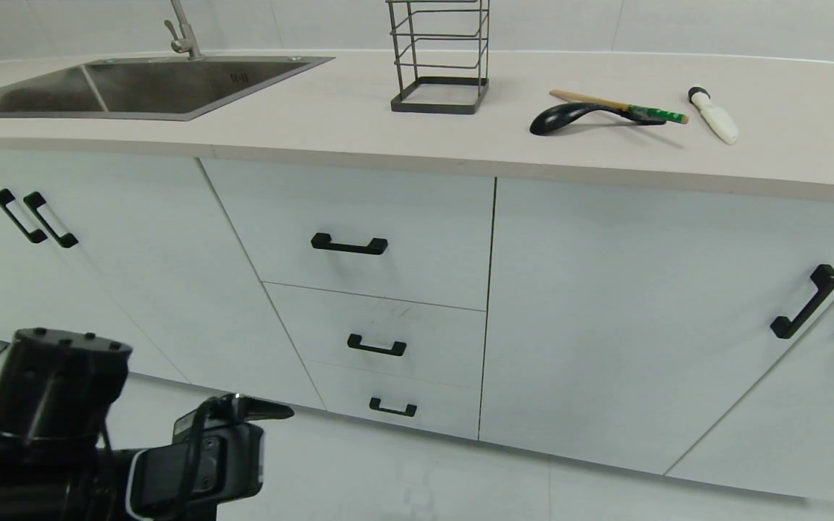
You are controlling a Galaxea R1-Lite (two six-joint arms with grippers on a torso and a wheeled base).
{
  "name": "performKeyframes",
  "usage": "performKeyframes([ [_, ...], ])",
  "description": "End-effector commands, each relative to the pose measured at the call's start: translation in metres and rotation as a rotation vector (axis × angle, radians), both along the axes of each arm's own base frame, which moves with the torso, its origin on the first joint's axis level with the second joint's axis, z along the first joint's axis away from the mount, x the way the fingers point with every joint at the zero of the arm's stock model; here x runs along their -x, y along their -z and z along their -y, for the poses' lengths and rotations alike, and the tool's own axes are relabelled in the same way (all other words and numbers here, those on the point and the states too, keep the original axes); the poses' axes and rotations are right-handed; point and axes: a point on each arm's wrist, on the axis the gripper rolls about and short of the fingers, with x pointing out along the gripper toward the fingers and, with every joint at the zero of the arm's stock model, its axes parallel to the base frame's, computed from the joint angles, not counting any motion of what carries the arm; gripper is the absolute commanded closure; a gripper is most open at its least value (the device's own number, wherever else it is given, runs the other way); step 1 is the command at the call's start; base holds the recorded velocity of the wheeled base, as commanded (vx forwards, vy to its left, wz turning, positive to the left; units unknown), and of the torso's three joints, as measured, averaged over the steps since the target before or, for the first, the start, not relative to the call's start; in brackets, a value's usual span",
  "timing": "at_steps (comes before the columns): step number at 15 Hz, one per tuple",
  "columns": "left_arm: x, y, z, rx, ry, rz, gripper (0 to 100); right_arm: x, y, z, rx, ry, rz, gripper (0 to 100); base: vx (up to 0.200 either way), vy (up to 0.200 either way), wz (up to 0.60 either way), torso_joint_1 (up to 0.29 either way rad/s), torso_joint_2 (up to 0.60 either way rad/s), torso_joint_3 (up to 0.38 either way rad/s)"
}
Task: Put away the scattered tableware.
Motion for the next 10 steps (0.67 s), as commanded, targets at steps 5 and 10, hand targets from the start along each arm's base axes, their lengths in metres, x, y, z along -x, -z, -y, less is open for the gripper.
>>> performKeyframes([
  [5,-0.063,0.031,0.018,-0.211,0.087,-0.01,0,0.0,0.0,0.0,0.0,0.0,-0.001,100,0.0,0.0,0.0,0.0,0.0,0.0],
  [10,-0.108,0.042,0.033,-0.298,0.102,0.027,0,0.0,0.0,0.0,0.0,0.0,-0.001,100,0.0,0.0,0.0,0.0,0.0,0.0],
])
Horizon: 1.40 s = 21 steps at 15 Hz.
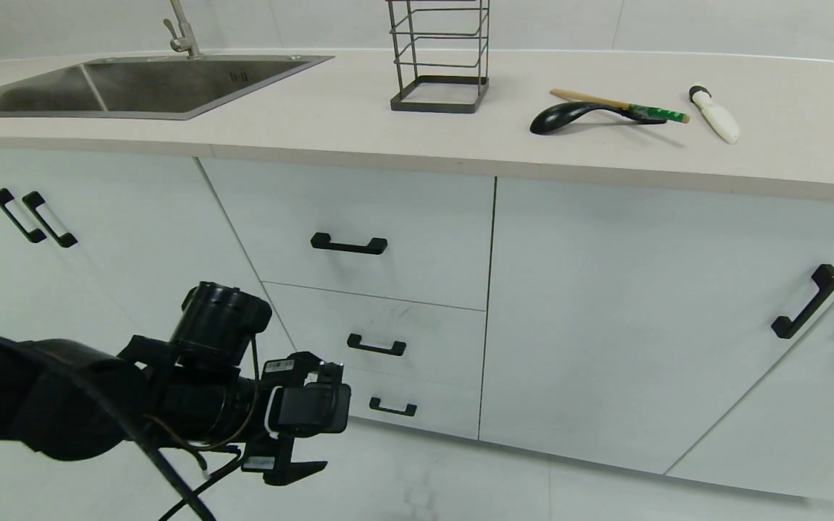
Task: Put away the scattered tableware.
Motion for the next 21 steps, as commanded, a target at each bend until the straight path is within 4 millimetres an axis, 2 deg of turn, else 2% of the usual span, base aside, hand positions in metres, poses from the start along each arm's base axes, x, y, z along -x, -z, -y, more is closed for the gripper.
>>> performKeyframes([
  [1,-0.024,0.011,0.008,-0.025,-0.014,-0.008,0,0.0,0.0,0.0,0.0,0.0,-0.001,100,0.0,0.0,0.0,0.0,0.0,0.0],
  [3,-0.035,0.013,0.011,-0.029,-0.03,0.01,0,0.0,0.0,0.0,0.0,0.0,-0.001,100,0.0,0.0,0.0,0.0,0.0,0.0],
  [8,-0.055,0.033,0.018,-0.011,-0.07,0.059,0,0.0,0.0,0.0,0.0,0.0,-0.001,100,0.0,0.0,0.0,0.0,0.0,0.0],
  [11,-0.068,0.056,0.023,-0.016,-0.078,0.074,0,0.0,0.0,0.0,0.0,0.0,-0.001,100,0.0,0.0,0.0,0.0,0.0,0.0],
  [16,-0.086,0.079,0.028,0.023,-0.137,0.14,0,0.0,0.0,0.0,0.0,0.0,-0.001,100,0.0,0.0,0.0,0.0,0.0,0.0],
  [19,-0.093,0.084,0.031,0.018,-0.142,0.149,0,0.0,0.0,0.0,0.0,0.0,-0.001,100,0.0,0.0,0.0,0.0,0.0,0.0],
  [21,-0.108,0.082,0.036,0.025,-0.129,0.193,0,0.0,0.0,0.0,0.0,0.0,-0.001,100,0.0,0.0,0.0,0.0,0.0,0.0],
])
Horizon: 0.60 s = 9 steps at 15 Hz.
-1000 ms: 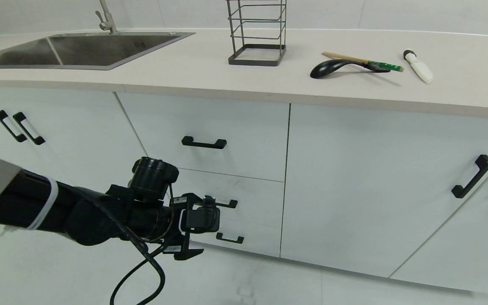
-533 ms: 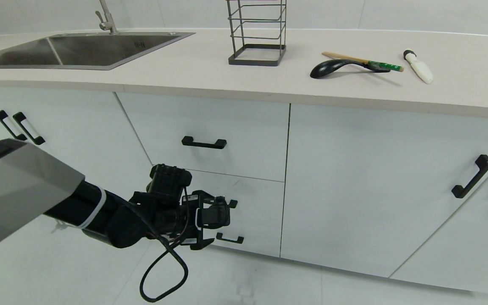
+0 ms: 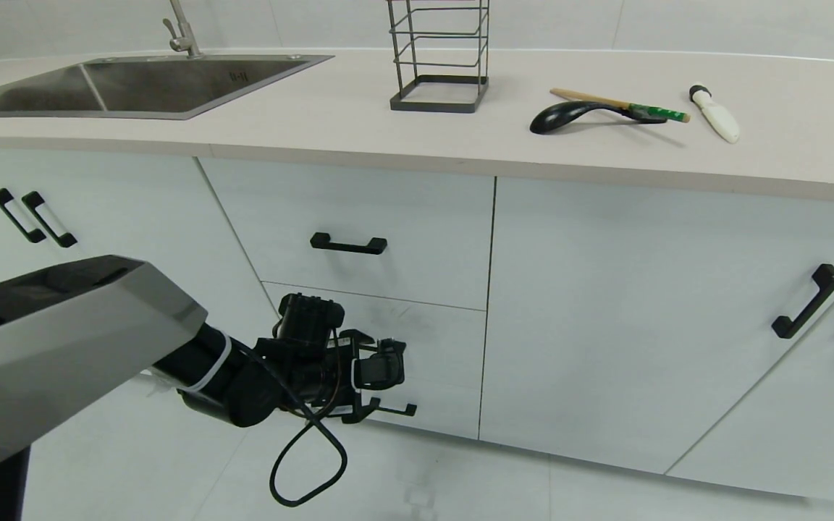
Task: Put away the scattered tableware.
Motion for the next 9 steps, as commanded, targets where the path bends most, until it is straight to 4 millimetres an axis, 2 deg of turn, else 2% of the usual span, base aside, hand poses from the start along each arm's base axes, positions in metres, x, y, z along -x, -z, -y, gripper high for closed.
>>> performKeyframes([
  [1,-0.017,0.002,0.006,0.004,0.008,0.035,0,0.0,0.0,0.0,0.0,0.0,-0.001,100,0.0,0.0,0.0,0.0,0.0,0.0],
  [9,-0.022,0.018,0.009,-0.003,0.01,0.006,0,0.0,0.0,0.0,0.002,0.0,-0.001,100,0.0,0.0,0.0,0.0,0.0,0.0],
])
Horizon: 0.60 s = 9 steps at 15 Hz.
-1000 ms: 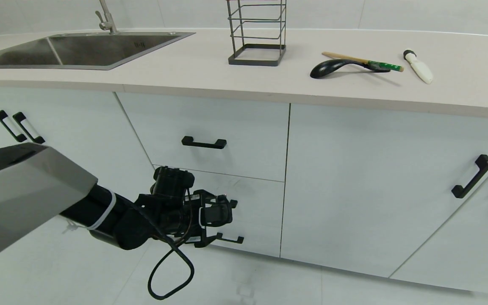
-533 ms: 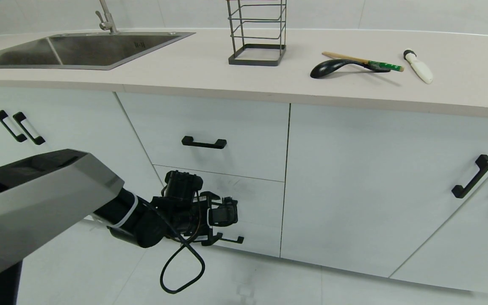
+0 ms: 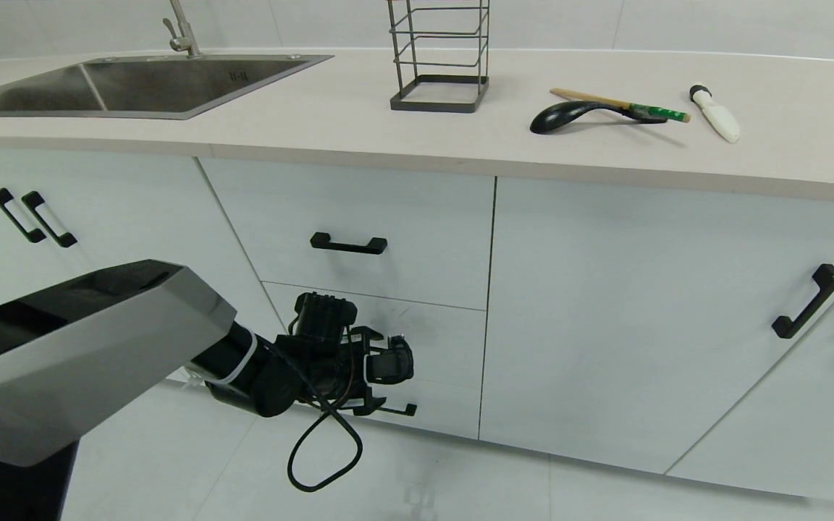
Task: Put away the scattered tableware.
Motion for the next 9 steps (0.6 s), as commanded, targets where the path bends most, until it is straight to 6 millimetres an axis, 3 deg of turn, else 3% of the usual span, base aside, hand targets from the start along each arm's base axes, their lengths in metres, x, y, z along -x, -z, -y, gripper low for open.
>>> performKeyframes([
  [1,-0.002,0.005,0.0,-0.002,0.0,-0.007,0,0.0,0.0,0.0,0.0,0.0,-0.001,100,0.0,0.0,0.0,0.0,0.0,0.0],
  [5,-0.013,0.017,0.005,0.003,0.004,-0.004,0,0.0,0.0,0.0,0.001,0.0,-0.001,100,0.0,0.0,0.0,0.0,0.0,0.0],
  [9,-0.001,0.026,0.005,-0.004,0.023,-0.058,0,0.0,0.0,0.0,0.0,0.0,-0.001,100,0.0,0.0,0.0,0.0,0.0,0.0],
])
